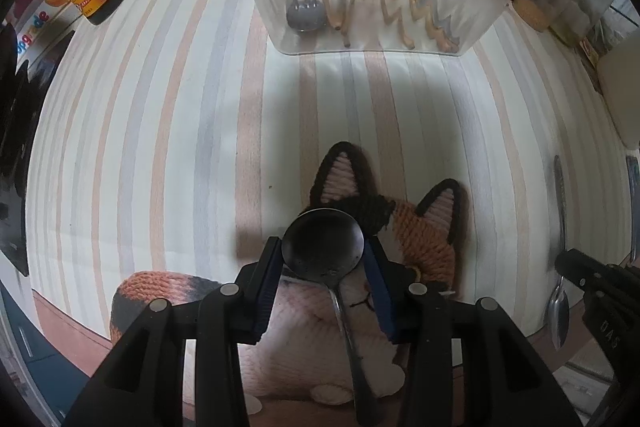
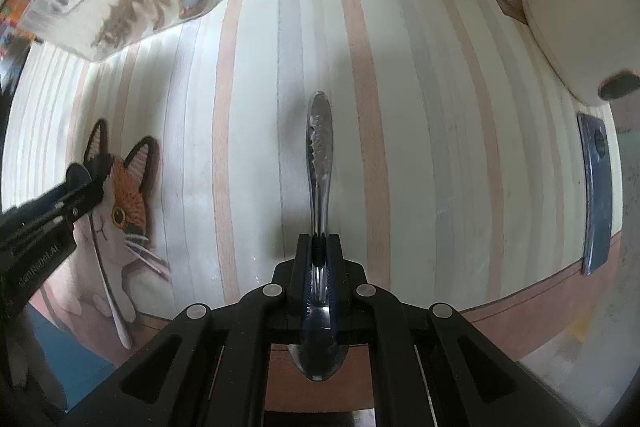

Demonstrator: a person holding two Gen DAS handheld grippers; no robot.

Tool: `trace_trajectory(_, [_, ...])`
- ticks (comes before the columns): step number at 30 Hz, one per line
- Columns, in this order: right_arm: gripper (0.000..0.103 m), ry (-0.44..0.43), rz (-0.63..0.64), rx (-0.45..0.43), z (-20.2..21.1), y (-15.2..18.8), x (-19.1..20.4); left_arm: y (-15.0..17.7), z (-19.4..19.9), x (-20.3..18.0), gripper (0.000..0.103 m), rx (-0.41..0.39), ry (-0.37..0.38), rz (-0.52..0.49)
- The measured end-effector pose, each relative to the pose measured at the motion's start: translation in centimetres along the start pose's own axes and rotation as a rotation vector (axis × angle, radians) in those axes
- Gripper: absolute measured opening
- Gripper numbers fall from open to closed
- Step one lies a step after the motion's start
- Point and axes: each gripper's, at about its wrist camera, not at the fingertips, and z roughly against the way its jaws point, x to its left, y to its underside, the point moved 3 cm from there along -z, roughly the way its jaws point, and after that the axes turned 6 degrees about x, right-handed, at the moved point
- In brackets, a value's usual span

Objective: Organize utensils
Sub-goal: 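Carry both held spoons up to the clear basket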

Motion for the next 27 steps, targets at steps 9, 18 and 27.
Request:
trace_trajectory(9, [0.006,-0.017,0.023,-0.082,3.3,0.4,0.5,0.4,3.9,0.1,0.038,-0.061,-0.01,-0.012])
trace_trajectory(18, [0.0,-0.093,0.024,-0.169,7.7,-0.7,1.5,-0.5,9.4,0.3,0.038,-0.176,-0.006,-0.025])
trace_trajectory(27, [0.014,-0.224,-0.068,-0.002,4.6,-1.8,-0.2,-1.2,10.5,1.7,0.038,-0.219,-0.043,-0.004])
